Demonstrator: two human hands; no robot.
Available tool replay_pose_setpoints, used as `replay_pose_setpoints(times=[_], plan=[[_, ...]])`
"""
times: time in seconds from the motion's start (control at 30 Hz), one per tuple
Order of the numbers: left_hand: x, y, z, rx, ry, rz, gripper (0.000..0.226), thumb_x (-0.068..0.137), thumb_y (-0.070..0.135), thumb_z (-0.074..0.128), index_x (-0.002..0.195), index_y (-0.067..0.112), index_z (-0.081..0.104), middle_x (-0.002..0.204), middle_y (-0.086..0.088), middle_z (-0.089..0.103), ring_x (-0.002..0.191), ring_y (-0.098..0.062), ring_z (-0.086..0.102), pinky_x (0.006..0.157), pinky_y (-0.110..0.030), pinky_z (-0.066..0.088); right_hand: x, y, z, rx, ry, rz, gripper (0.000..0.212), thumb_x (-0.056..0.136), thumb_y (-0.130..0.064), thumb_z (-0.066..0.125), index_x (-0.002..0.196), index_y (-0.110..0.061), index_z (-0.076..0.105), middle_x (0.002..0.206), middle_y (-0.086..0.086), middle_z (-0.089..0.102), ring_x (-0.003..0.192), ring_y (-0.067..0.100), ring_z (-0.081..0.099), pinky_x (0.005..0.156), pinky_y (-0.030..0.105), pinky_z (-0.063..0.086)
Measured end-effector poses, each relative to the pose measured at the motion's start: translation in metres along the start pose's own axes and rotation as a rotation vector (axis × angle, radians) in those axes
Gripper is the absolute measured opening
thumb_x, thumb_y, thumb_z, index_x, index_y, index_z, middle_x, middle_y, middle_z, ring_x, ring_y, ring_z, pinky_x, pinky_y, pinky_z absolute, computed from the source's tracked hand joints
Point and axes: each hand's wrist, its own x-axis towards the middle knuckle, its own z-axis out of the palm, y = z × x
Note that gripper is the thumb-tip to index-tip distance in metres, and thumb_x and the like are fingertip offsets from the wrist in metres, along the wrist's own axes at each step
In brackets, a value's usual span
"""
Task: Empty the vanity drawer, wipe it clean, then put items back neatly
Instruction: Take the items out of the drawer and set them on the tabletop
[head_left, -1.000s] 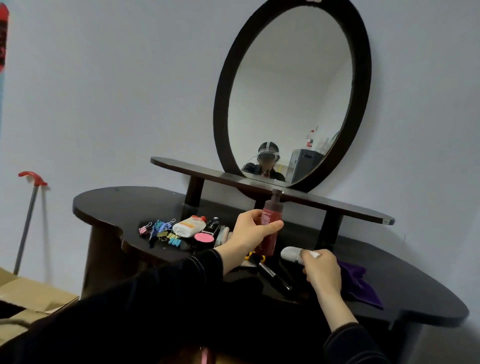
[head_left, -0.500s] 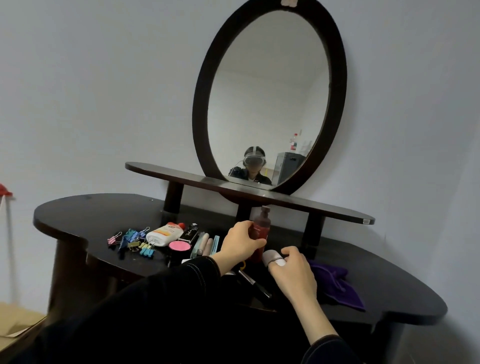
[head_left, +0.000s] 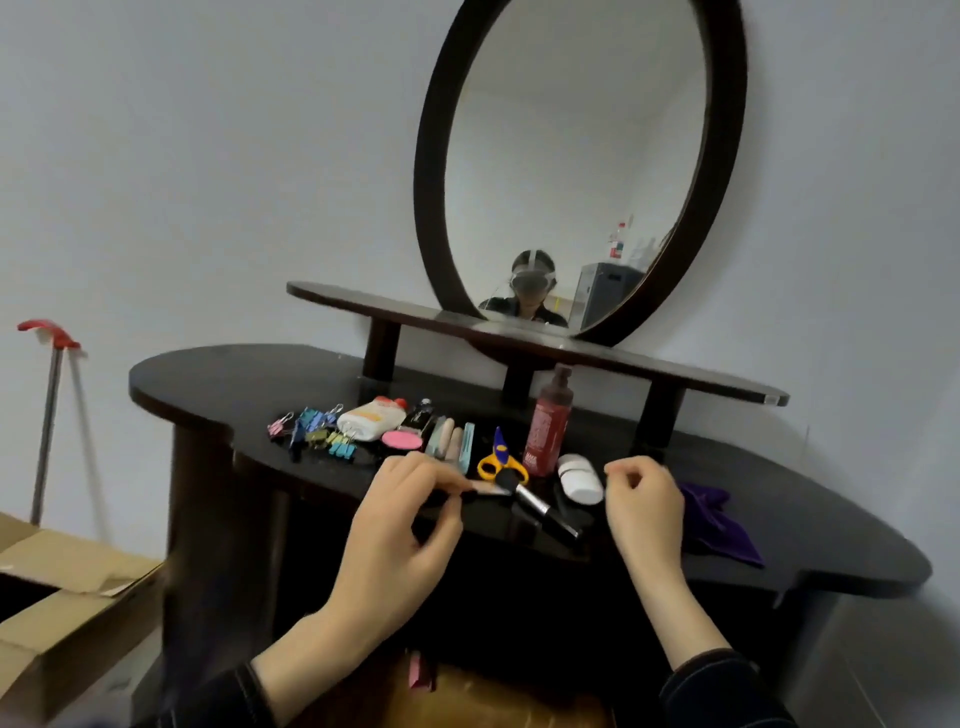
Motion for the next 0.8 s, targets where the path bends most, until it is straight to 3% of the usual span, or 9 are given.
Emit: replay_pose_setpoints(times=[0.1,0.17,0.27,0.37,0.47,0.53,0.63,0.7,0.8], plan=[[-0.048,-0.007,-0.015,0.051,-0.074,-0.01,0.011,0.091,0.015,0.054,0.094,0.021,0.063,0.095,0.015,0.058,0.092,-0.013,0.057,0.075,-0.024,0.045,-0.039,-0.007,-0.013,0.195,0.109,-0.101,0.031,0.085,0.012,0.047,0.078,-0.01,0.069,0.086,0.006,0.066,0.085,0.022,0.062,0.074,0.025,0.041],[-0.088,-0.023,-0.02,0.058,-0.198,-0.144,0.013,0.088,0.013,0.056,0.091,0.024,0.062,0.091,0.017,0.058,0.089,-0.009,0.057,0.076,-0.026,0.046,-0.076,-0.005,-0.019,0.284,0.079,-0.157,0.036,0.083,0.013,0.046,0.075,-0.014,0.068,0.084,0.001,0.066,0.081,0.012,0.062,0.074,0.017,0.044],[-0.139,-0.058,-0.02,0.106,-0.444,-0.442,0.02,0.087,0.008,0.062,0.09,0.028,0.067,0.093,0.017,0.062,0.09,-0.003,0.059,0.08,-0.03,0.052,-0.13,0.009,-0.021,0.32,0.024,-0.29,0.031,0.078,0.006,0.045,0.072,-0.017,0.064,0.081,-0.008,0.062,0.08,0.011,0.061,0.073,0.016,0.043],[-0.169,-0.09,-0.014,0.186,-0.698,-0.671,0.016,0.09,0.013,0.059,0.096,0.025,0.069,0.101,0.01,0.065,0.092,-0.004,0.061,0.082,-0.03,0.055,-0.182,0.039,-0.001,0.192,-0.221,-0.256,0.035,0.085,0.006,0.05,0.07,-0.023,0.063,0.079,-0.012,0.061,0.078,0.009,0.061,0.07,0.015,0.043],[-0.188,-0.113,-0.006,0.264,-0.878,-0.807,0.023,0.09,0.017,0.057,0.111,0.018,0.067,0.113,0.001,0.065,0.1,-0.015,0.064,0.084,-0.029,0.055,-0.215,0.074,0.034,-0.025,-0.478,-0.112,0.039,0.094,0.002,0.056,0.073,-0.029,0.064,0.085,-0.015,0.062,0.078,0.005,0.061,0.066,0.017,0.047],[-0.197,-0.125,-0.003,0.313,-0.955,-0.841,0.035,0.092,0.019,0.057,0.127,0.017,0.061,0.125,-0.005,0.059,0.112,-0.023,0.061,0.093,-0.031,0.052,-0.223,0.094,0.061,-0.157,-0.654,-0.05,0.03,0.099,-0.008,0.056,0.082,-0.032,0.064,0.099,-0.014,0.062,0.088,0.004,0.063,0.068,0.015,0.05],[-0.21,-0.139,0.001,0.329,-1.097,-0.907,0.056,0.094,0.021,0.057,0.149,0.019,0.043,0.148,-0.011,0.043,0.134,-0.031,0.048,0.109,-0.037,0.045,-0.228,0.12,0.104,-0.281,-0.875,0.04,0.018,0.102,-0.018,0.054,0.112,-0.032,0.061,0.125,-0.009,0.056,0.109,0.009,0.061,0.078,0.015,0.052],[-0.218,-0.145,0.004,0.337,-1.193,-0.937,0.063,0.096,0.022,0.057,0.155,0.023,0.035,0.161,-0.011,0.028,0.145,-0.034,0.034,0.117,-0.042,0.036,-0.224,0.131,0.137,-0.37,-0.947,0.078,0.034,0.102,-0.023,0.054,0.135,-0.032,0.052,0.145,-0.004,0.046,0.122,0.017,0.056,0.093,0.03,0.054],[-0.226,-0.147,0.009,0.366,-1.258,-0.923,0.06,0.098,0.019,0.055,0.154,0.02,0.035,0.164,-0.012,0.02,0.15,-0.038,0.023,0.12,-0.046,0.029,-0.214,0.133,0.187,-0.43,-0.988,0.104,0.058,0.102,-0.024,0.055,0.153,-0.036,0.033,0.161,0.001,0.031,0.144,0.027,0.04,0.112,0.045,0.043]])
